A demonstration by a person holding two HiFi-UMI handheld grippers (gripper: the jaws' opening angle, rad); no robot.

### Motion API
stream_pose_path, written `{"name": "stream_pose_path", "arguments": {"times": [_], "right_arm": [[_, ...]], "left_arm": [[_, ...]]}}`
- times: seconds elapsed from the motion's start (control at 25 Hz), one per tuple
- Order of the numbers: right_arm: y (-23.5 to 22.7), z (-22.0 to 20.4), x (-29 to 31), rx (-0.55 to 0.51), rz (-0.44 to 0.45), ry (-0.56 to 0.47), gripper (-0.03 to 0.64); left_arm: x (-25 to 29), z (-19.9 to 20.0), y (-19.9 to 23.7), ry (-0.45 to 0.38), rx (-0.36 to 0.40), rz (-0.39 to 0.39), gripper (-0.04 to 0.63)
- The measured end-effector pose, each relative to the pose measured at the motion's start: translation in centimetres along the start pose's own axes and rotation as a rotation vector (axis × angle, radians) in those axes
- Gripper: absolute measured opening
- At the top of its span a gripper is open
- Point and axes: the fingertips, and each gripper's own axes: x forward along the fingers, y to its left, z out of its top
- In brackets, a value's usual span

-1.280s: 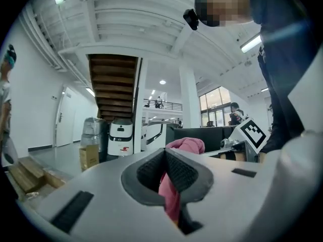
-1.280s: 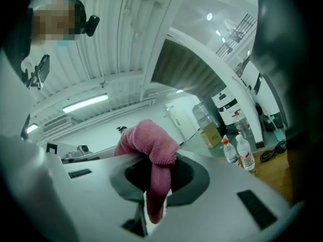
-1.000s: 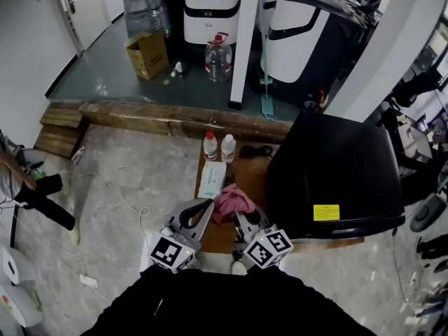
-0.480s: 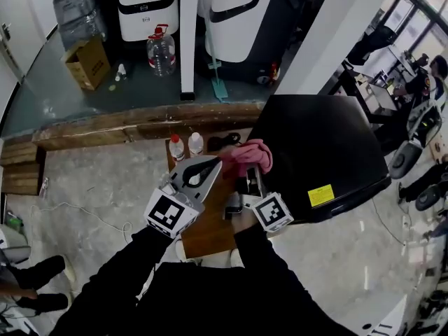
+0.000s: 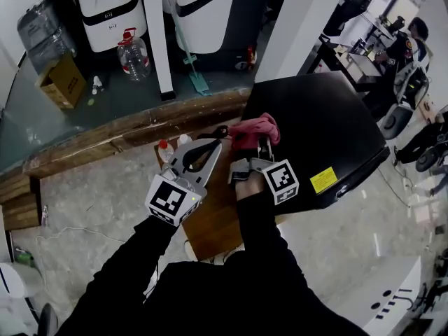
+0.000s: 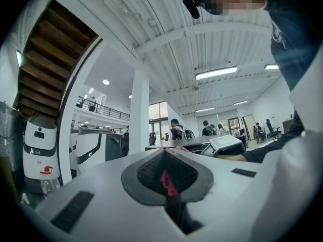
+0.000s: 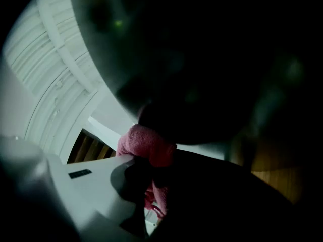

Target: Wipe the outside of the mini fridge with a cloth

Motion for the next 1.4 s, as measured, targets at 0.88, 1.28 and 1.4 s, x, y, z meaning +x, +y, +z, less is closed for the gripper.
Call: {"name": "stream_pose_path", "arguments": {"times": [0.88,1.28,1.4], "right_arm": [[-11.3,-4.5,2.3,0.235,-0.154,0.006,0.055],[-20.3,-8.2,2.2,0.231,-0.277,0.037,0.055],[-23.1,-9.3,2.0,0.234,-0.318,0.044,0.055]], "left_arm": [[4.1,-11.5,2.5,0.108,-0.104,-0.044,0.005],[5.5,-19.6,2.1,0.212,-0.154,-0.073,0.005],[5.7,-22.3,1.9,0.248,-0.17,-0.078,0.005]]}}
